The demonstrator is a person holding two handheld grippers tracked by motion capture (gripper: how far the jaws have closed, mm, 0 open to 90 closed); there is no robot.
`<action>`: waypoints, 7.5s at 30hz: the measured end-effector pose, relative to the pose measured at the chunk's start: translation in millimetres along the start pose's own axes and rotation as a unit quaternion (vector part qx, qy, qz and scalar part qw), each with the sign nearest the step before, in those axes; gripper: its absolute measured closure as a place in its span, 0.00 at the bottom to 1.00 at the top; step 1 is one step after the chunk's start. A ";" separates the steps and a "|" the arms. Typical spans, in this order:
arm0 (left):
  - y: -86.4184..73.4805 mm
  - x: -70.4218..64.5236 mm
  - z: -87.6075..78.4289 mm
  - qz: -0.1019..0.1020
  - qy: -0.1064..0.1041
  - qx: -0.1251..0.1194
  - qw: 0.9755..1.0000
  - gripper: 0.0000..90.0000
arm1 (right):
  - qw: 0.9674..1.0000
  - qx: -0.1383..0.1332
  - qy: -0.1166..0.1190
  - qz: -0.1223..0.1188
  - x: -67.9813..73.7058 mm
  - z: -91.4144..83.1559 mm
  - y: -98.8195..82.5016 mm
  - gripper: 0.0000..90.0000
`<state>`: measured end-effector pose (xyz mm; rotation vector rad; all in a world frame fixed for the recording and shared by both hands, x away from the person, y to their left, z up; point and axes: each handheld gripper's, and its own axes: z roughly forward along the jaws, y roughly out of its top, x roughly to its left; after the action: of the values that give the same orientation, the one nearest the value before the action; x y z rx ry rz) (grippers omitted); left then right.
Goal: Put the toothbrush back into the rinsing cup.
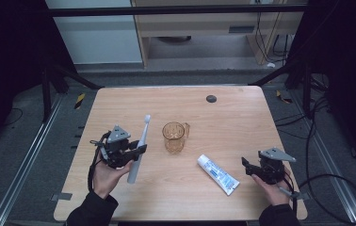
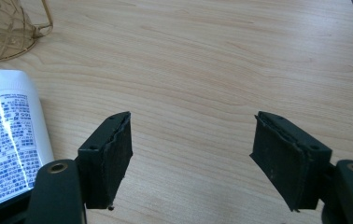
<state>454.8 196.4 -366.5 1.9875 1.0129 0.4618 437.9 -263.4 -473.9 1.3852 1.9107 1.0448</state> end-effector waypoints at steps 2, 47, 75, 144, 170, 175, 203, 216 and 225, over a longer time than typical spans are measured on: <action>2.7 0.2 -0.6 0.000 0.002 -0.007 1.000 0.75 | 1.000 -0.001 -0.001 -0.001 -0.3 0.0 -0.1 0.32; 81.6 0.5 43.2 -0.024 0.010 -0.237 0.971 0.75 | 1.000 -0.002 0.002 0.007 -3.8 -0.1 -1.6 0.29; 67.7 5.4 95.5 -0.025 0.010 -0.256 0.966 0.75 | 1.000 0.001 0.002 0.003 -5.2 1.5 -3.5 0.30; -4.0 -5.9 122.2 0.015 -0.004 -0.184 0.983 0.74 | 1.000 0.001 -0.002 0.000 -3.6 3.0 -3.8 0.29; -9.9 -9.4 91.0 0.017 -0.004 -0.174 0.985 0.46 | 1.000 -0.009 -0.004 0.000 -3.4 -1.5 -1.6 0.29; -8.7 -6.9 82.8 0.015 0.007 -0.167 0.986 0.43 | 1.000 -0.012 -0.009 0.002 -3.5 -4.0 -0.9 0.30; -69.2 38.8 14.7 -0.001 0.066 -0.073 0.995 0.39 | 0.998 -0.016 -0.029 -0.046 4.0 -23.1 11.7 0.50; -106.4 49.0 -5.4 -0.029 0.106 -0.044 0.993 0.45 | 0.997 0.036 0.017 -0.069 21.4 -11.8 8.0 0.59; -116.1 58.9 -3.8 -0.048 0.132 -0.032 0.990 0.51 | 0.992 0.097 0.052 -0.067 26.8 -0.6 -2.2 0.76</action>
<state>431.6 282.7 -461.3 1.8447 1.2344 0.7081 427.9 -238.5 -475.2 1.3057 2.1992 0.9027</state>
